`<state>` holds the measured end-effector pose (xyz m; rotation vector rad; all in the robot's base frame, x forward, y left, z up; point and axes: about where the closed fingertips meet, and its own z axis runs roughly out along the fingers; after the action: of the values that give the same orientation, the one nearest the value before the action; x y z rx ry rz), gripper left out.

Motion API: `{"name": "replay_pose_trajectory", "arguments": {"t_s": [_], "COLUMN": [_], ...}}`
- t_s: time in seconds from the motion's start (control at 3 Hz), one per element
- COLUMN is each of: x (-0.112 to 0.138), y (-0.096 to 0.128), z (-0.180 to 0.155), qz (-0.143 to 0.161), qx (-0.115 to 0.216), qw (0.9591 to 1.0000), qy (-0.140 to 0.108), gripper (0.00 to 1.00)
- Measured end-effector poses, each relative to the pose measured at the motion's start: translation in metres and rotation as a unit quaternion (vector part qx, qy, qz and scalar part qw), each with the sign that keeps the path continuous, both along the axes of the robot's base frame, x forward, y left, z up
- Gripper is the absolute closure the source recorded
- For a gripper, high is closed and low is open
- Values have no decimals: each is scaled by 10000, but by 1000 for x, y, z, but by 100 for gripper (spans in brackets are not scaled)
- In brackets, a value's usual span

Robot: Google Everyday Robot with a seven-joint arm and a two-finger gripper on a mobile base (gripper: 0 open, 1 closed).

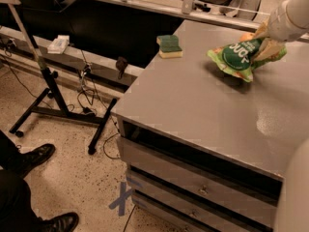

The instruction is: Move green rice chip bag near orange

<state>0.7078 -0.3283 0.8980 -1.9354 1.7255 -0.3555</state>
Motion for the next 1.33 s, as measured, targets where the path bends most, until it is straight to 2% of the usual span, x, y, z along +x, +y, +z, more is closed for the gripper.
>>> {"name": "replay_pose_trajectory", "arguments": {"t_s": [0.67, 1.0, 1.33], "x": [12, 12, 13], "y": [-28, -34, -37], "z": [10, 9, 5], "qz": [124, 121, 122], "qx": [-287, -325, -324], "qw": [9995, 9994, 9993], "qy": [11, 53, 102], "gripper": [100, 83, 60]}}
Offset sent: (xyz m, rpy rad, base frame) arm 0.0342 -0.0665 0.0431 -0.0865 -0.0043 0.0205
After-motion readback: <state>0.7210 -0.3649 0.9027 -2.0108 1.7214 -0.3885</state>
